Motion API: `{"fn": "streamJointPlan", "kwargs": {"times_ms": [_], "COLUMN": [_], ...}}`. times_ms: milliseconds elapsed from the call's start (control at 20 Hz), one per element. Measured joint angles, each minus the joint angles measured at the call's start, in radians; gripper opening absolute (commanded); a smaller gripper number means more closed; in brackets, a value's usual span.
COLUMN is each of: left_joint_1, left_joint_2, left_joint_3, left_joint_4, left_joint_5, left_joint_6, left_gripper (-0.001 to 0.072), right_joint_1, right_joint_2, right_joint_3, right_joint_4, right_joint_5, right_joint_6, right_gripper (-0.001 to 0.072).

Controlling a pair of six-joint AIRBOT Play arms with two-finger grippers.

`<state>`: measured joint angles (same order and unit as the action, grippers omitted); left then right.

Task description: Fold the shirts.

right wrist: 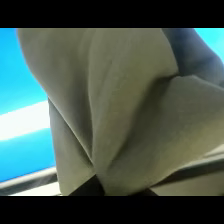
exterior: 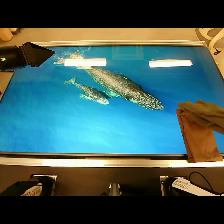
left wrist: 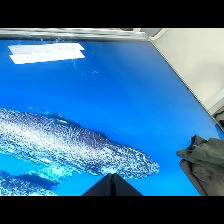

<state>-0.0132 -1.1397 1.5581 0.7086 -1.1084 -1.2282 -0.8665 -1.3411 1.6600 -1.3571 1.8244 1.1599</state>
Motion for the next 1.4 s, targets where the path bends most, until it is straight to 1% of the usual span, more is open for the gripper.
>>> {"fn": "streamJointPlan", "kwargs": {"times_ms": [200, 450, 700, 750, 800, 850, 900, 1100, 1250, 1350, 1400], "left_joint_1": [0.0, 0.0, 0.0, 0.0, 0.0, 0.0, 0.0, 0.0, 0.0, -0.006, -0.017], "left_joint_2": [0.0, 0.0, 0.0, 0.0, 0.0, 0.0, 0.0, 0.0, -0.001, -0.011, -0.021], "left_joint_3": [0.0, 0.0, 0.0, 0.0, 0.0, 0.0, 0.0, 0.0, 0.0, 0.002, 0.006], "left_joint_4": [0.0, -0.001, -0.001, -0.001, -0.002, -0.001, -0.002, -0.002, -0.002, 0.008, 0.041], "left_joint_5": [0.0, 0.0, 0.0, 0.001, 0.001, 0.002, 0.005, 0.021, 0.035, 0.045, 0.05], "left_joint_6": [0.002, 0.002, 0.002, 0.002, 0.002, 0.002, 0.002, 0.002, 0.002, 0.002, -0.002], "left_gripper": [0.0025, 0.0025, 0.0025, 0.0025, 0.0025, 0.0025, 0.0025, 0.0025, 0.0022, 0.0021, 0.0021], "right_joint_1": [0.0, 0.0, 0.0, 0.0, 0.0, 0.0, 0.0, 0.0, 0.0, 0.025, 0.054], "right_joint_2": [0.049, 0.089, 0.098, 0.099, 0.099, 0.1, 0.101, 0.106, 0.107, 0.107, 0.108], "right_joint_3": [-0.169, -0.374, -0.498, -0.516, -0.528, -0.538, -0.544, -0.504, -0.38, -0.262, -0.205], "right_joint_4": [-0.097, -0.14, -0.157, -0.162, -0.169, -0.176, -0.18, -0.199, -0.22, -0.217, -0.206], "right_joint_5": [-0.005, -0.107, -0.202, -0.215, -0.224, -0.229, -0.237, -0.233, -0.228, -0.277, -0.312], "right_joint_6": [0.0, -0.001, 0.0, 0.0, 0.002, 0.002, 0.001, -0.047, -0.09, -0.125, -0.143], "right_gripper": [0.0023, 0.0023, 0.0024, 0.011, 0.0425, 0.0716, 0.07, 0.0697, 0.0686, 0.0685, 0.0685]}}
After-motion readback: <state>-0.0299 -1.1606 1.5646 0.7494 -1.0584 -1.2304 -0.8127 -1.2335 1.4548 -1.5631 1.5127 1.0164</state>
